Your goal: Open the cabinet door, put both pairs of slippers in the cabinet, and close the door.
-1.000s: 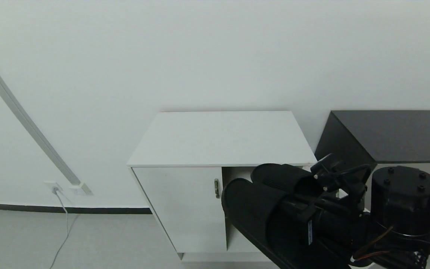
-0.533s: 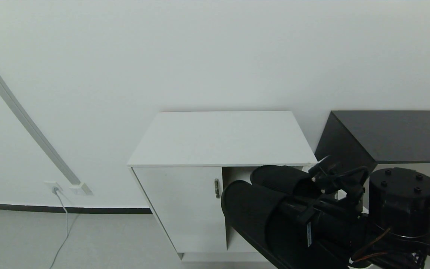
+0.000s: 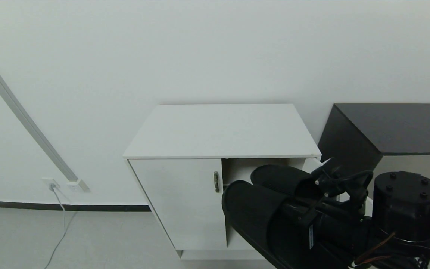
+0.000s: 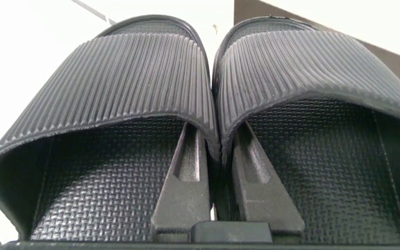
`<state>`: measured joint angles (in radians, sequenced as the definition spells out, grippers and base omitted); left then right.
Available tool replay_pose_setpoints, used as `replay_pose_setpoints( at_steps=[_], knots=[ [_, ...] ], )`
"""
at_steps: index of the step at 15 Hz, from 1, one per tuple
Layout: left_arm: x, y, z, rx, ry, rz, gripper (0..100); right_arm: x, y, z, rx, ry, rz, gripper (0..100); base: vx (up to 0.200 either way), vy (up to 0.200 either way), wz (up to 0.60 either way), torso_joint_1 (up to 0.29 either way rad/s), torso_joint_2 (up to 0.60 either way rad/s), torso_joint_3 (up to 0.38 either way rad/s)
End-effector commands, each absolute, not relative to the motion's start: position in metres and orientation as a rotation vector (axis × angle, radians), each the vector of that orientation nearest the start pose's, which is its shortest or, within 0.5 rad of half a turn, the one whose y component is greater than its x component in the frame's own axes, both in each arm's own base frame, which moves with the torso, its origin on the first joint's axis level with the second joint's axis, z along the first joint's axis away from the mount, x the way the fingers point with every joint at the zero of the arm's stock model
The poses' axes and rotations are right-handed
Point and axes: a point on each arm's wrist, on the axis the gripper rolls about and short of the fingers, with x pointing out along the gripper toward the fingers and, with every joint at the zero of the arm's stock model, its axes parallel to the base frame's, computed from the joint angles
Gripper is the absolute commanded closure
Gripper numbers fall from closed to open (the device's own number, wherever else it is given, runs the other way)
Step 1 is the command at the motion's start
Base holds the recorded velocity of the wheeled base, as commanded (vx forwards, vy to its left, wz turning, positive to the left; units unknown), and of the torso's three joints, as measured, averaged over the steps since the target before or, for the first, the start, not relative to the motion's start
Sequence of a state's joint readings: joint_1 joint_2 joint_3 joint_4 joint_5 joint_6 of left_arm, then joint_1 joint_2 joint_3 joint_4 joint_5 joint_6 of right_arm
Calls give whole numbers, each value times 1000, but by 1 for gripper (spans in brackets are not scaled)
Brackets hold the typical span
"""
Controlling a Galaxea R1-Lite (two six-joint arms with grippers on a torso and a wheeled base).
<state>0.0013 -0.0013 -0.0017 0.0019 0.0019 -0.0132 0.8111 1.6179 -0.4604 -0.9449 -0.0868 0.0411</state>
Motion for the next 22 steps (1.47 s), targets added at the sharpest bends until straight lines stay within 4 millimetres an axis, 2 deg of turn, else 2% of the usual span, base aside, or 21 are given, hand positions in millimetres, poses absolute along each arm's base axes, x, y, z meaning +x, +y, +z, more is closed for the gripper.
replay_pose_setpoints(
  at_steps=[1,22],
  knots=[
    [-23,0,76,-14,2,3,100,177,183,147,-58,217,718,100,0,0,0,-173,373,207],
    [-23,0,75,-8,2,8,100,176,181,142,-75,220,713,100,0,0,0,-196,496,296]
  ],
)
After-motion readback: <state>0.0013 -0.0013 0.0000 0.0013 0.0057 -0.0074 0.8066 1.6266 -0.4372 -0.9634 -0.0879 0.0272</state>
